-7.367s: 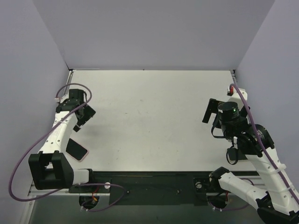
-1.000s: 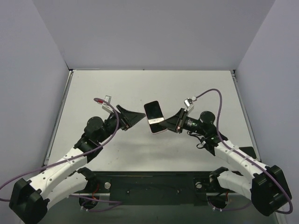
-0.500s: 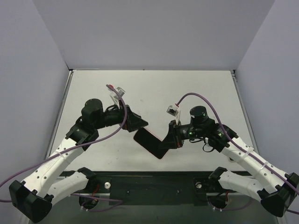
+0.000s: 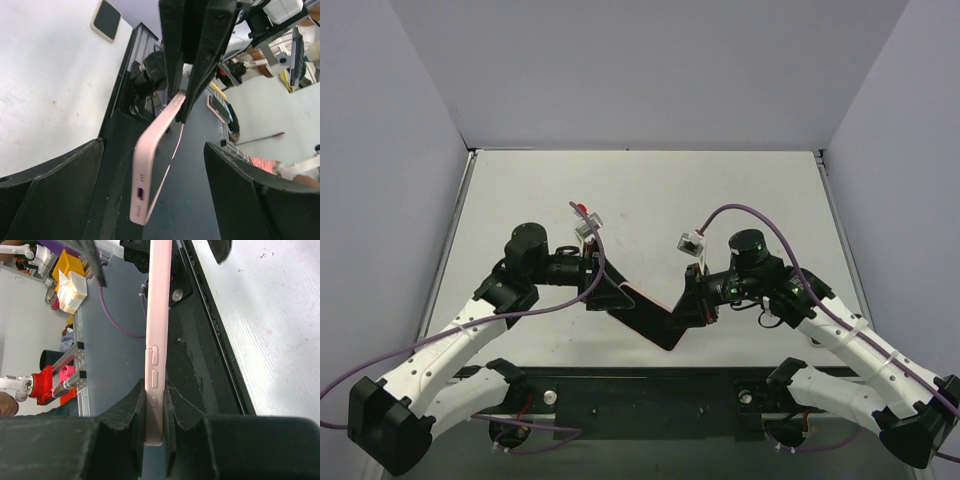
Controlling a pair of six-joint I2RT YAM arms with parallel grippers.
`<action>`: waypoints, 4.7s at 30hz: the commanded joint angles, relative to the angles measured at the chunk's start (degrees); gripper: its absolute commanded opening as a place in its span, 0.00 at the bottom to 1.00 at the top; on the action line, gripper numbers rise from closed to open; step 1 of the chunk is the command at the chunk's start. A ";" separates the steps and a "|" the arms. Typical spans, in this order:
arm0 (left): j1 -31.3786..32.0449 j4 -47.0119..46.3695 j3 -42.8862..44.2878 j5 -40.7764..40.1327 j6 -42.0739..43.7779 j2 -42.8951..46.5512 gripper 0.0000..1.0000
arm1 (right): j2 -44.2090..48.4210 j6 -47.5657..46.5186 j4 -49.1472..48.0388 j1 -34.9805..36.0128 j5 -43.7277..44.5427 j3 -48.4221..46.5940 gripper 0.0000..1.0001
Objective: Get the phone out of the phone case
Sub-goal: Adjust the phone, then remove the phone case from the phone.
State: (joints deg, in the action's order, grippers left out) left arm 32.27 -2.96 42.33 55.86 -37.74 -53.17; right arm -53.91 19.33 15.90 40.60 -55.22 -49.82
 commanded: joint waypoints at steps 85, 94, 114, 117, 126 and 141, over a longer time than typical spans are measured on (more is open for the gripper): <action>-1.25 -49.58 23.15 -22.98 -48.19 -44.03 0.66 | -44.71 83.69 -105.56 -39.19 4.24 -10.39 0.00; -0.54 -48.11 25.26 -28.16 -54.02 -46.15 0.55 | -39.26 72.69 -93.78 -37.96 4.95 -7.39 0.00; -0.72 -33.58 26.50 -33.10 -45.49 -42.10 0.48 | -35.56 69.09 -88.41 -36.65 5.47 -7.66 0.00; -0.81 -37.73 25.44 -31.34 -46.99 -42.28 0.37 | -35.48 69.26 -87.54 -36.73 5.48 -7.48 0.00; -1.69 -54.87 24.81 -23.53 -54.46 -42.63 0.00 | -32.05 68.82 -76.66 -37.17 5.74 -8.27 0.00; -1.60 -45.47 23.95 -23.42 -53.58 -37.27 0.26 | -26.25 57.31 -61.87 -36.64 11.54 -10.65 0.00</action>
State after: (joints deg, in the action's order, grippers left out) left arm 31.00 -45.17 64.55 31.73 -91.11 -94.98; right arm -80.88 79.22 -44.23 4.34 -46.06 -58.19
